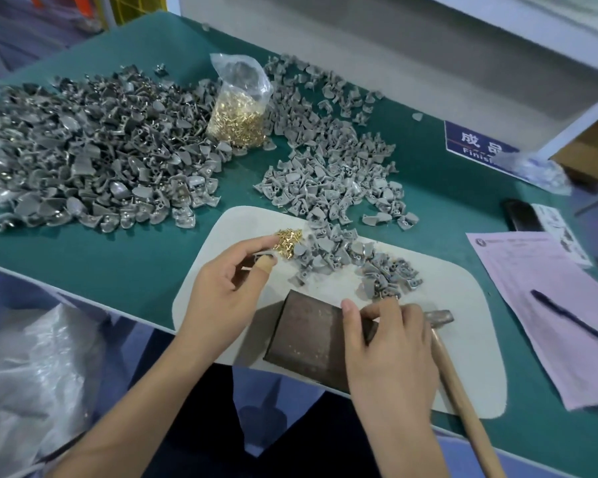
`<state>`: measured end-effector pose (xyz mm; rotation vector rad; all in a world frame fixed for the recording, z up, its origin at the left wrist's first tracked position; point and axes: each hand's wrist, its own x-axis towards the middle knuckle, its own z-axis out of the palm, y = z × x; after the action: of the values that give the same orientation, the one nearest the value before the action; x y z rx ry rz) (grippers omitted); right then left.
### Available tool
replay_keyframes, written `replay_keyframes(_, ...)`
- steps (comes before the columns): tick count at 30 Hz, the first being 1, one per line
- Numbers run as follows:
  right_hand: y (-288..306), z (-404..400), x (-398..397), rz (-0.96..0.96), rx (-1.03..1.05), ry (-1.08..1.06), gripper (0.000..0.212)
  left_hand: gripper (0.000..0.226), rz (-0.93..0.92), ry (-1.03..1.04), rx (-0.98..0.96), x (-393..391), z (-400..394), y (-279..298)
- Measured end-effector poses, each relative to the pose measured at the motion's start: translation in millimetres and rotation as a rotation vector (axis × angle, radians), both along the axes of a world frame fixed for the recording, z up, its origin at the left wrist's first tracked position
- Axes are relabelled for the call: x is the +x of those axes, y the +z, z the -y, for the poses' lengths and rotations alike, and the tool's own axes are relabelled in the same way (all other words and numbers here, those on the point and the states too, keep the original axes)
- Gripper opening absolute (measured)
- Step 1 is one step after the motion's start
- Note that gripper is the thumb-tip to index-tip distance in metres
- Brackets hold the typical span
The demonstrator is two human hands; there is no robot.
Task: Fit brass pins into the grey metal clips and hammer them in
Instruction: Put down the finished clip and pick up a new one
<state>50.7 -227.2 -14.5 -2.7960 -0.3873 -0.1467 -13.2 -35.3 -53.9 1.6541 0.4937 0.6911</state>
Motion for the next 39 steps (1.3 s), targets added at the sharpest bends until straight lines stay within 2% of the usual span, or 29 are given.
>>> replay_keyframes(7,5.8,-11.6,10.2,0.071,0.027,0.069,0.028,0.023,0.029,0.007,-0.103,1.3,-0.6,-4.9)
replay_keyframes(12,22.3,-39.1,38.3,-0.165,0.113,0.398,0.030,0.021,0.024,-0.004,-0.099,1.0,0.4,-5.1)
replay_keyframes(16,13.0,-64.6,25.5,-0.146,0.122,0.501,0.023,0.019,0.042,0.042,-0.147,-0.1,0.6,-4.7)
replay_keyframes(18,5.2,-71.9,17.4,-0.116,0.164,0.516,0.021,0.025,0.054,0.072,-0.174,-0.3,0.6,-3.0)
replay_keyframes(22,-4.3,-79.3,19.2,-0.103,0.188,0.572,0.019,0.052,0.108,0.091,-0.315,0.2,2.1,0.7)
replay_keyframes(24,-3.2,-81.4,23.1,-0.112,0.237,0.554,0.016,0.057,0.117,0.095,-0.314,0.5,2.0,0.3)
replay_keyframes(26,0.6,-84.3,28.7,-0.042,0.249,0.518,0.018,0.053,0.127,0.104,-0.291,1.3,0.5,1.0)
replay_keyframes(28,4.9,-87.7,38.8,0.066,0.093,0.506,0.030,0.051,0.126,0.106,-0.290,2.3,0.3,1.5)
replay_keyframes(30,9.5,-90.0,50.1,0.016,-0.013,0.495,0.038,0.050,0.128,0.099,-0.301,2.2,0.9,2.0)
replay_keyframes(33,11.1,-88.6,59.0,-0.091,-0.032,0.445,0.027,0.049,0.141,0.081,-0.301,0.1,1.7,1.7)
replay_keyframes(35,11.2,-84.5,61.8,-0.084,-0.049,0.396,0.021,0.048,0.137,0.078,-0.295,-0.4,1.4,1.6)
replay_keyframes(39,15.5,-79.7,70.2,-0.017,-0.129,0.297,0.024,0.043,0.114,0.076,-0.250,-0.1,-0.2,0.1)
